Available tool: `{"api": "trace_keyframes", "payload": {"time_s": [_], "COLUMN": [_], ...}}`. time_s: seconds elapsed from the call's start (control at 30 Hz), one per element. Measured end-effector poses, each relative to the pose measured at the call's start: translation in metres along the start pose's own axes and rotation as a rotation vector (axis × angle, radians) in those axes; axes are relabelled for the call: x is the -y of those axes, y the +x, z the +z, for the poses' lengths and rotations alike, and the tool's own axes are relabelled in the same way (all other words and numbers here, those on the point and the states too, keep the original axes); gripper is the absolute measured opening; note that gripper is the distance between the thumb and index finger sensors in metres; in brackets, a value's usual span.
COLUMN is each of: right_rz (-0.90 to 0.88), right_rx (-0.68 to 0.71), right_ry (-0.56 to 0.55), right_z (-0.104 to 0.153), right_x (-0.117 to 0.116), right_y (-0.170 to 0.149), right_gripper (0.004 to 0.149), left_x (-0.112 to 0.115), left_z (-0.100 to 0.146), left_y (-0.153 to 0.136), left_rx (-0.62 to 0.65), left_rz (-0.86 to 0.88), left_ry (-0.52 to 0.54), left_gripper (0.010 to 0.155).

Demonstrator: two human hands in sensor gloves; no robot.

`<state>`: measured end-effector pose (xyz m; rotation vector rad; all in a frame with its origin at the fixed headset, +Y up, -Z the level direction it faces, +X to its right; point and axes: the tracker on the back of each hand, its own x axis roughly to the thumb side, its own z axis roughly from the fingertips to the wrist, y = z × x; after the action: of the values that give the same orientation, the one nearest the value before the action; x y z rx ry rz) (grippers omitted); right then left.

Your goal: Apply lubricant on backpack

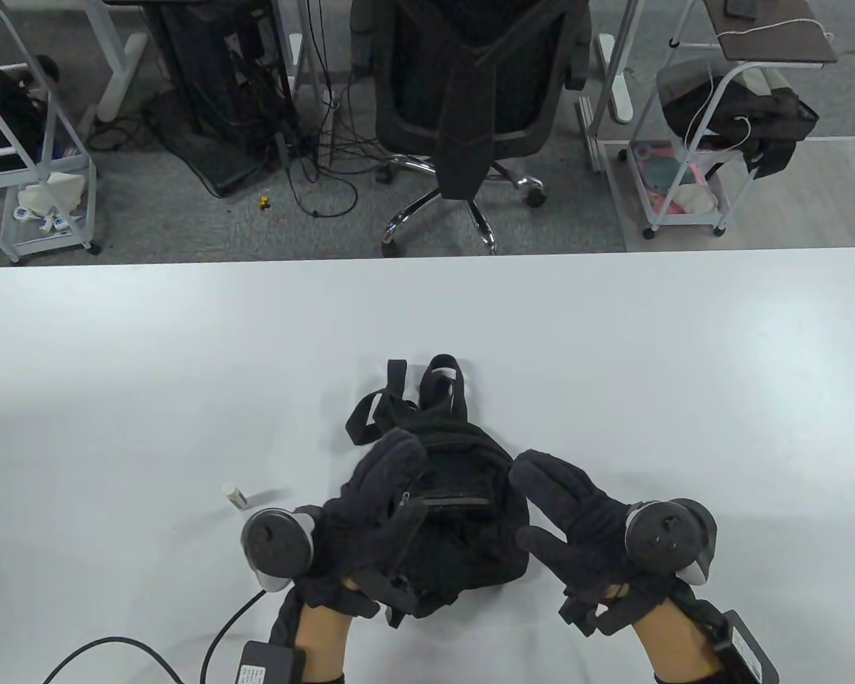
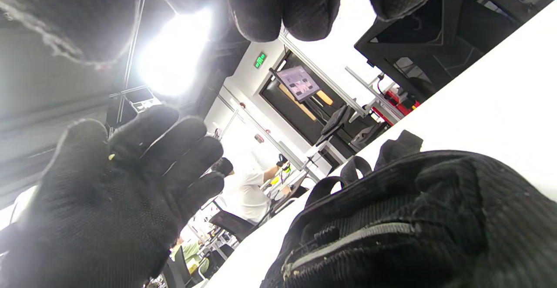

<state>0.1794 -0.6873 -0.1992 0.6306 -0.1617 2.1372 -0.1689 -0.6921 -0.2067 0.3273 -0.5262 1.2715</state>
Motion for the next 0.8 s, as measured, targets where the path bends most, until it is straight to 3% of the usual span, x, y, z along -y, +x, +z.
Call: {"api": "trace_keyframes", "payload": {"time_s": [0.17, 0.3, 0.43, 0.63, 0.7, 0.8], "right_rz": [0.000, 0.002, 0.003, -0.008, -0.009, -0.012], "right_rx": [-0.010, -0.015, -0.028, -0.040, -0.039, -0.038], "right_ry": [0.030, 0.046, 0.060, 0.074, 0.071, 0.079], "right_z": [-0.001, 0.000, 0.001, 0.000, 0.001, 0.001], "right_x": [-0.005, -0.008, -0.010, -0.011, -0.010, -0.011], "right_y": [-0.004, -0.005, -0.009, -0.012, -0.012, -0.013], "right_gripper": [0.069, 0.068, 0.068, 0.068, 0.067, 0.067], "left_x": [-0.065, -0.105, -0.112, -0.110, -0.109, -0.107], "left_z": [0.012, 0.032, 0.044, 0.053, 0.055, 0.058], "left_y": [-0.006, -0.022, -0.051, -0.073, -0.077, -0.081], "left_rx": [-0.067, -0.257, -0.519, -0.944, -1.038, -1.045], "left_rz": [-0.092, -0.261, -0.296, -0.549, -0.626, -0.785], "left_ry": [0.239, 0.356, 0.355, 0.298, 0.267, 0.380], "left_gripper": [0.072, 0.076, 0.082, 0.093, 0.091, 0.079]}}
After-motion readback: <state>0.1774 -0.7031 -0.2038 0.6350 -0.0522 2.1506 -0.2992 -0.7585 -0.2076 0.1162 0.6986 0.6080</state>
